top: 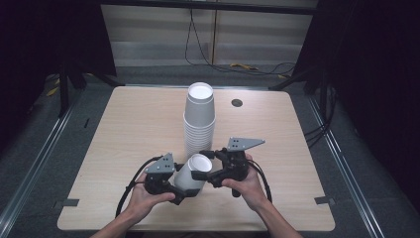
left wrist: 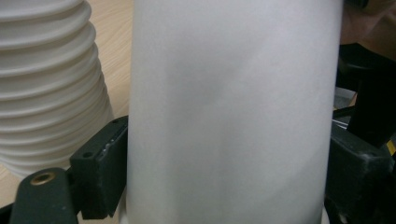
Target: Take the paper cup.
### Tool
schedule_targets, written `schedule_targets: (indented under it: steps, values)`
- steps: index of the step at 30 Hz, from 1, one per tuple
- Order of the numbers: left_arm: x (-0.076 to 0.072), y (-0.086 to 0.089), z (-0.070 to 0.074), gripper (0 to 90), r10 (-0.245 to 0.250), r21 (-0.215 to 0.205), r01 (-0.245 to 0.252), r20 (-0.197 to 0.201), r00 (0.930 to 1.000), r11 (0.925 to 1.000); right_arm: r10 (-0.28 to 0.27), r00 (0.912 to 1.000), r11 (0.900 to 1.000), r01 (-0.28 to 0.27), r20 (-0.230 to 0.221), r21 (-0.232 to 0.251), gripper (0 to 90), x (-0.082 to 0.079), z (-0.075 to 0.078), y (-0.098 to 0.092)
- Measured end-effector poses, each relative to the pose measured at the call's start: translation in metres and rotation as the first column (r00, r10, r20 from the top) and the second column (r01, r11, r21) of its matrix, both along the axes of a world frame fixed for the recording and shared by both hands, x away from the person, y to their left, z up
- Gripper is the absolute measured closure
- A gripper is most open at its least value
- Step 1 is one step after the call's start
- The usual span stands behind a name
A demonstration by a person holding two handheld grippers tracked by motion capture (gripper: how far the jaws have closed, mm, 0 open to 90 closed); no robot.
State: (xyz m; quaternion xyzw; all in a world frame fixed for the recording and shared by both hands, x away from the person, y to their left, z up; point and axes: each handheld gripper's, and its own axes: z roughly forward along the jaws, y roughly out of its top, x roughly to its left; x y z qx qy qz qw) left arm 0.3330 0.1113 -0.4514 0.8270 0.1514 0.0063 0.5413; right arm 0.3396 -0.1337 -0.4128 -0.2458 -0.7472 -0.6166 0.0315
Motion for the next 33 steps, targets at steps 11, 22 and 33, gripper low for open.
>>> schedule_targets:
  steps: [11,22,33]
  values:
    - [0.004,0.011,-0.001,14.2,0.026,0.043,-0.026,-0.011,0.9996,0.9987,-0.018,0.9991,0.997,0.021,0.038,-0.077,14.4,-0.001,0.005,-0.010]
    - [0.006,0.011,0.004,14.3,0.036,0.127,-0.037,0.007,0.9993,0.9913,-0.010,0.9984,0.988,0.019,0.056,-0.155,15.8,-0.001,0.010,-0.018]
    - [0.009,0.011,0.005,14.4,0.046,0.183,-0.042,-0.017,0.9988,0.9823,0.009,0.9993,0.966,0.001,0.036,-0.260,15.8,0.002,0.008,-0.021]
